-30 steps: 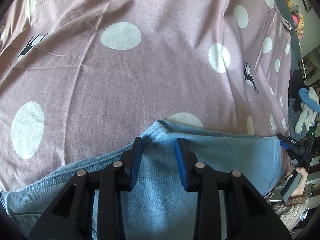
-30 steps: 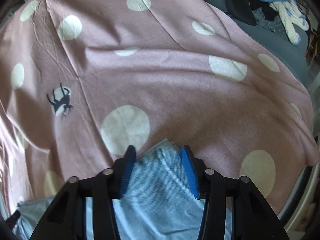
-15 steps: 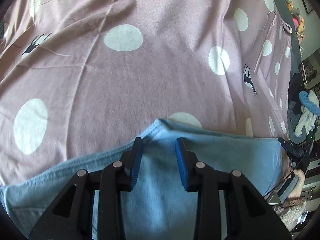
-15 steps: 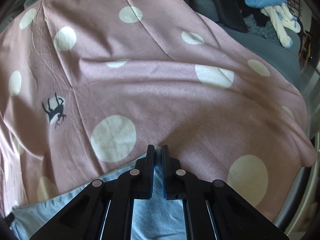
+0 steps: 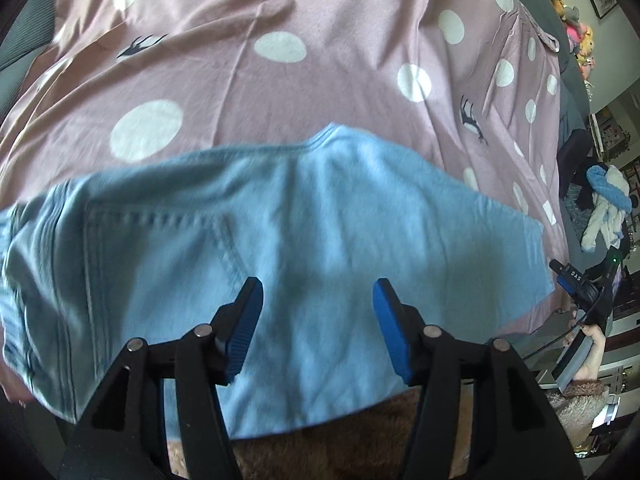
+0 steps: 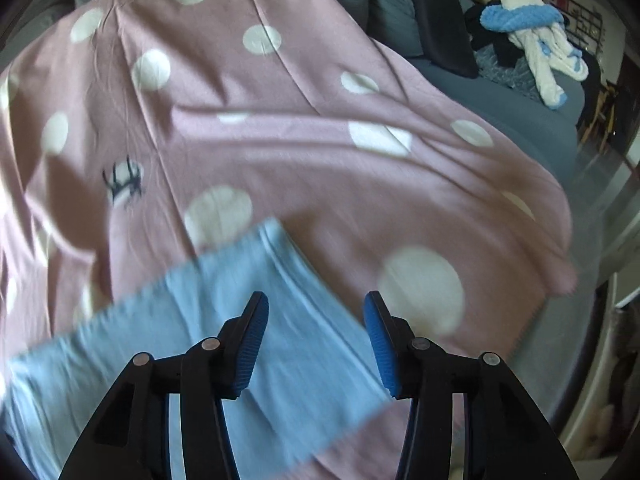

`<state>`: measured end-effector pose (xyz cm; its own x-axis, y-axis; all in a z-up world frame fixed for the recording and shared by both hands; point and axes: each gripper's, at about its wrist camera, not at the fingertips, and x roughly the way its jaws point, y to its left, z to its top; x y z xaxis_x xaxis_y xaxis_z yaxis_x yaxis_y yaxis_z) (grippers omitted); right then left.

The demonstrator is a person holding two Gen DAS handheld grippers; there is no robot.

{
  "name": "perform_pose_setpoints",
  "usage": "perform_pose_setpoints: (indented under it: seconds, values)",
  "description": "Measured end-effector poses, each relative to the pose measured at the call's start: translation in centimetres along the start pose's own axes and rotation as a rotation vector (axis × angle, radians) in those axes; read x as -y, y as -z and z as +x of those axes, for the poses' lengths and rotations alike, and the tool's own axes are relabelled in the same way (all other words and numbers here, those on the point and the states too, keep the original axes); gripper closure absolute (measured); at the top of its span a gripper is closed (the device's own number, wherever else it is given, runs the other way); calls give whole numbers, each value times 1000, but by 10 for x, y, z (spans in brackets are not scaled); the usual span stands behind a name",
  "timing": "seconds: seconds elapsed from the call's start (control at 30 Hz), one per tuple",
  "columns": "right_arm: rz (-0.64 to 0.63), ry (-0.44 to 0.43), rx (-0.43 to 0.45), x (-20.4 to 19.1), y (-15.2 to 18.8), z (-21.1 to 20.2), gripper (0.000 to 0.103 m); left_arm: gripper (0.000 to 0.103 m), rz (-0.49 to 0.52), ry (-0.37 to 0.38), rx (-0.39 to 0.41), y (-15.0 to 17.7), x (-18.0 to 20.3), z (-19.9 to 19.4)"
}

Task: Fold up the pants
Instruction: 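Grasp the leg hem with the right tool and lift it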

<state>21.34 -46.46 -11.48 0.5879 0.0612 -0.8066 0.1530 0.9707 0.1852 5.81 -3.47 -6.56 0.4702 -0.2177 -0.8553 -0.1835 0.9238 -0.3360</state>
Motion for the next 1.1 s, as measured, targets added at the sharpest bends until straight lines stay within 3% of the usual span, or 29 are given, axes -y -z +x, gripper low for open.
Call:
perform_pose_setpoints:
  seconds: [0.17,0.27,0.3,0.33,0.37,0.43,0.63,0.93,1.1]
  values:
    - [1,32,-34,20,26,-5,54,46,-9,-3,-35,20,-7,4]
    - [45,-23,-56,31,33,-3,54,46,-20,-13,-46,26,-10,11]
    - [49,-30,-57,32,34,-3,60,46,-19,-15,-38,27,-10,11]
    - [50,-29,-53,32,35,-3,79,46,-16,-18,-35,27,-10,11]
    - [39,-25,-49,31,34,-3,88,45,-14,-20,-36,27,-9,12]
    - [33,-18,-46,29,34,-1,96,45,-15,-21,-38,27,-9,12]
    - [58,-23,4,36,36,-14,100,45,-17,-18,-36,28,-11,14]
    - [89,-16,-35,41,48,6,100,43,-19,-18,-43,27,-9,14]
    - [82,-5,-32,42,48,4,100,42,-32,40,-57,29,-5,6]
